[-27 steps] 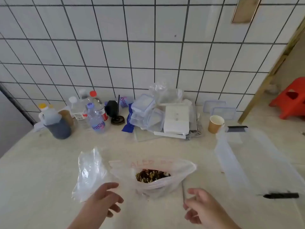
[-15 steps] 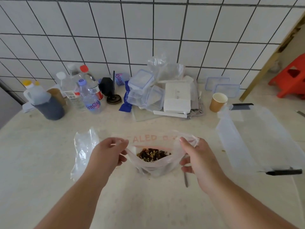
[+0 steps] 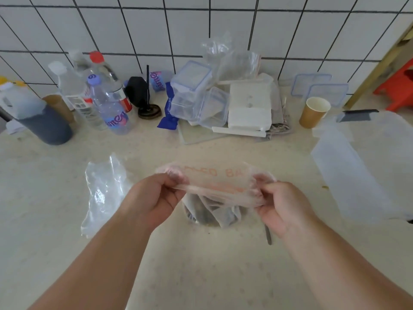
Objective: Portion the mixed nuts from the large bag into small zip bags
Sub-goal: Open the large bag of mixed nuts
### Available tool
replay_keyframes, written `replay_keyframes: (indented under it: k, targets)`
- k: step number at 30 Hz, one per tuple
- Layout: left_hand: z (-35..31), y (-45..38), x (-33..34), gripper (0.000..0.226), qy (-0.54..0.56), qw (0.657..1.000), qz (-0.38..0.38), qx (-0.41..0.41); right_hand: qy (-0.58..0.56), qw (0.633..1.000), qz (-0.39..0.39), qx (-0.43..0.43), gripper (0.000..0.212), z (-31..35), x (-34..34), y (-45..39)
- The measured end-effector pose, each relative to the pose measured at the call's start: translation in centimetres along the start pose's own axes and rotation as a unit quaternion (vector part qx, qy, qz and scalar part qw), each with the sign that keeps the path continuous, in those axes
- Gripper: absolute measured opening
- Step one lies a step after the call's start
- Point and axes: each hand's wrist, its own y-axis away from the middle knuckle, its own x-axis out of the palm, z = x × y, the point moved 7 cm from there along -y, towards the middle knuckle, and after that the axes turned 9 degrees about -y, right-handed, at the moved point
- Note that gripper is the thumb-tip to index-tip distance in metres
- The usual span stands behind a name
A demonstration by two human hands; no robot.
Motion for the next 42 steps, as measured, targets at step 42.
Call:
replay_keyframes:
  k: [42]
  targets:
    - [2.8,2.8,-7.9,0.078,-0.455,0.796,-0.156,0.368,0.281,0.869,0.03,-0.407,0.03,-2.5,-6.1,1.0]
